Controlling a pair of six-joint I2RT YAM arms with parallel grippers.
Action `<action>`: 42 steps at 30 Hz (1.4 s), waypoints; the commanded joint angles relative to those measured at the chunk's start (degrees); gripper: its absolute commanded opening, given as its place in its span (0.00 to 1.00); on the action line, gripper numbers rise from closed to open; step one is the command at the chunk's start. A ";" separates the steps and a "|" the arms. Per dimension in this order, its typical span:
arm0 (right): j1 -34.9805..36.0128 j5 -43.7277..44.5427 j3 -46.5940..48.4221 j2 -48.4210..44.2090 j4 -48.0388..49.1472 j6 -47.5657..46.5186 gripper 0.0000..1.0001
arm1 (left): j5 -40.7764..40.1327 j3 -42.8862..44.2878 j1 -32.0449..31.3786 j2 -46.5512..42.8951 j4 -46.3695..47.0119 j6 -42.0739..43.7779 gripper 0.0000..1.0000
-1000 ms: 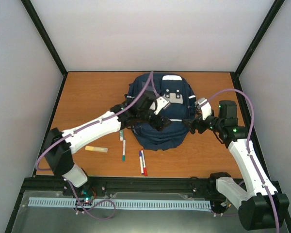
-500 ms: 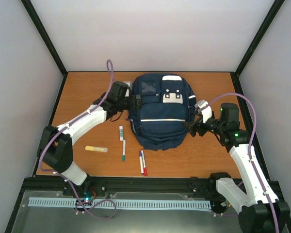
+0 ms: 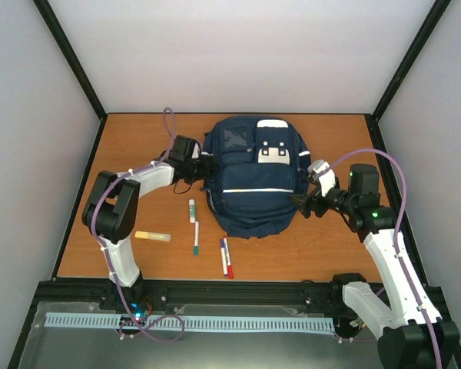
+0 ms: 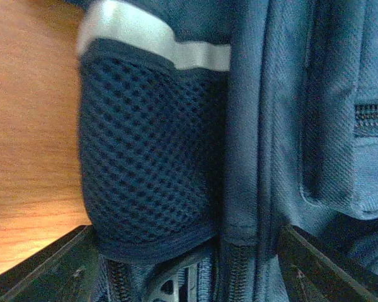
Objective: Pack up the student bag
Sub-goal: Zip the student bag at the center of the board.
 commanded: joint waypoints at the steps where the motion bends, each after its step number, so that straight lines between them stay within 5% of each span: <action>1: -0.43 -0.95 -0.94 -1.02 0.03 -0.91 0.94 | 9.24 0.60 -1.52 1.74 4.11 -0.44 0.79; 19: -0.50 -0.94 -1.22 -0.91 0.03 -1.03 0.94 | 12.29 2.73 -15.08 2.18 1.36 7.85 0.64; 27: -0.51 -1.93 -0.92 0.34 -0.23 -1.05 0.92 | 1.82 -7.59 -16.36 -8.48 0.22 15.95 0.74; 32: -0.51 -2.66 -0.89 1.32 -0.38 -0.96 0.90 | 5.04 -12.17 -16.36 -10.98 1.78 19.89 0.75; 36: -0.49 1.60 -0.12 3.90 1.39 1.04 0.83 | 6.52 -13.53 -16.41 -11.21 3.31 22.13 0.69; 42: -0.43 3.56 11.80 21.96 -6.01 3.25 0.64 | 6.76 -13.68 -16.44 -10.99 4.68 24.30 0.70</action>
